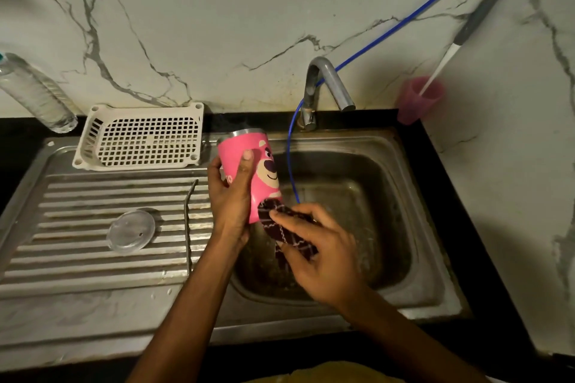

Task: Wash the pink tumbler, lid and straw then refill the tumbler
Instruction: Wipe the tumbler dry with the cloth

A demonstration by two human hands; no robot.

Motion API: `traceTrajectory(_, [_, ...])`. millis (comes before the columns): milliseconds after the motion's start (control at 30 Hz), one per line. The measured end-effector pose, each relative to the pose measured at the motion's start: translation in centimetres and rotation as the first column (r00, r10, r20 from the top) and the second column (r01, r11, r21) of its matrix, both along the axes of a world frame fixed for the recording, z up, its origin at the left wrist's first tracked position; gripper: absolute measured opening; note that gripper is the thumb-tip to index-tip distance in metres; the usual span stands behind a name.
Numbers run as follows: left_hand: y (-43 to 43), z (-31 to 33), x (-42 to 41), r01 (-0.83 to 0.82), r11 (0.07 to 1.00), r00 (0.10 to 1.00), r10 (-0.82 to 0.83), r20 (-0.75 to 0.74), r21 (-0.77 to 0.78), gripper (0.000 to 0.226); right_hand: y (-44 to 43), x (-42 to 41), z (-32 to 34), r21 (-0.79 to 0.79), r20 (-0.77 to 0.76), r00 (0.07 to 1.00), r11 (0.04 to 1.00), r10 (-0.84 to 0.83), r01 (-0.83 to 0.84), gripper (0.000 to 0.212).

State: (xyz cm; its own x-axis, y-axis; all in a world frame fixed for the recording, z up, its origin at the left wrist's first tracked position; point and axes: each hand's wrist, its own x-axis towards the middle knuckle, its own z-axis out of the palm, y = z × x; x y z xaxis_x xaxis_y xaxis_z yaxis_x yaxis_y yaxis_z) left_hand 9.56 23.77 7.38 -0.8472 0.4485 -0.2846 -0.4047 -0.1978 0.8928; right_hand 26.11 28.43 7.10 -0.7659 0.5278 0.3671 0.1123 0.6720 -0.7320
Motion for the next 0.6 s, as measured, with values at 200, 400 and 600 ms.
traceTrajectory(200, [0.6,-0.3,-0.1,0.139,0.989,0.987,-0.143,0.068,0.055,0.073,0.7,-0.8,0.7,-0.018,-0.129,0.983,0.991,-0.131,0.13,0.051])
traceTrajectory(400, [-0.2,-0.7,0.6,0.281,0.953,0.954,-0.29,0.073,0.111,0.085,6.5,-6.1,2.7,-0.093,-0.106,0.955,0.959,-0.275,0.266,0.042])
traceTrajectory(600, [-1.0,-0.7,0.4,0.281,0.947,0.952,-0.295,0.081,0.155,0.101,8.3,-7.5,3.4,-0.218,-0.073,0.981,0.963,-0.179,0.16,0.04])
